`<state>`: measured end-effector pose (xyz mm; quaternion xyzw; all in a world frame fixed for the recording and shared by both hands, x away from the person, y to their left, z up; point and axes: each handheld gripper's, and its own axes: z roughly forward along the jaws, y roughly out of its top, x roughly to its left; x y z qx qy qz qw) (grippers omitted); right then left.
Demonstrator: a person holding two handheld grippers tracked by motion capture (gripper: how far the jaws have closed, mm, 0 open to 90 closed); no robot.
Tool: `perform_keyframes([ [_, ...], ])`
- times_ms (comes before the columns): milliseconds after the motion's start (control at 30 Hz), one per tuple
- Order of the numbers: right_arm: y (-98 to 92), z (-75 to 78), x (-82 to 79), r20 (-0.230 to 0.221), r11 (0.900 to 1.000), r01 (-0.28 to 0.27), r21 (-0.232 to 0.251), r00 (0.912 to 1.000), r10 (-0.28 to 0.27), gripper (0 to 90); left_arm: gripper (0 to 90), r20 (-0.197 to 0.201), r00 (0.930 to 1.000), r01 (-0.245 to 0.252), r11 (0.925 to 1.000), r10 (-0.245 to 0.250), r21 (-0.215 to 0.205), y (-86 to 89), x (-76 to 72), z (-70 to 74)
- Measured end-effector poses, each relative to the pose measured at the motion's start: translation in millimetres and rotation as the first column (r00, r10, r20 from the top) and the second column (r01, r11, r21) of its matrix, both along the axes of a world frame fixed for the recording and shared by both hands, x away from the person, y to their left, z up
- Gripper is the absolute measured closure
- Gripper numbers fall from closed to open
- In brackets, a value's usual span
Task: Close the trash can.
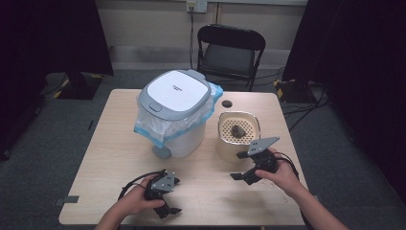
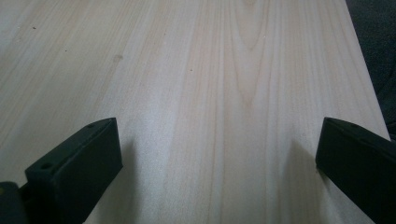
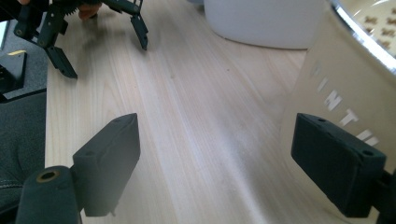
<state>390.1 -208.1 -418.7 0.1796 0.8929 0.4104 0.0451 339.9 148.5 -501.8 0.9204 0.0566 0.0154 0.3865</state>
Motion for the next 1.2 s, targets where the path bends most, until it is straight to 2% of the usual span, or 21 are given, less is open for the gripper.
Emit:
perform_keyframes([
  [567, 4.4, -31.8, -4.7, -0.027, 1.0, -0.005, -0.012, 0.9996, 0.004, 15.3, 0.0, -0.001, 1.0, -0.001, 1.0, 0.001, -0.001, 0.0, -0.1, 0.0],
  [767, 4.9, -38.7, -6.3, -0.017, 1.0, -0.001, -0.012, 0.9999, 0.001, 15.3, 0.0, 0.0, 1.0, 0.0, 1.0, 0.0, -0.001, -0.1, 0.0, -0.1],
  [1200, 8.2, -50.5, -8.1, -0.032, 1.0, -0.003, -0.028, 0.9995, 0.002, 15.3, 0.0, 0.0, 1.0, 0.0, 1.0, 0.0, -0.001, 0.0, 0.0, 0.0],
])
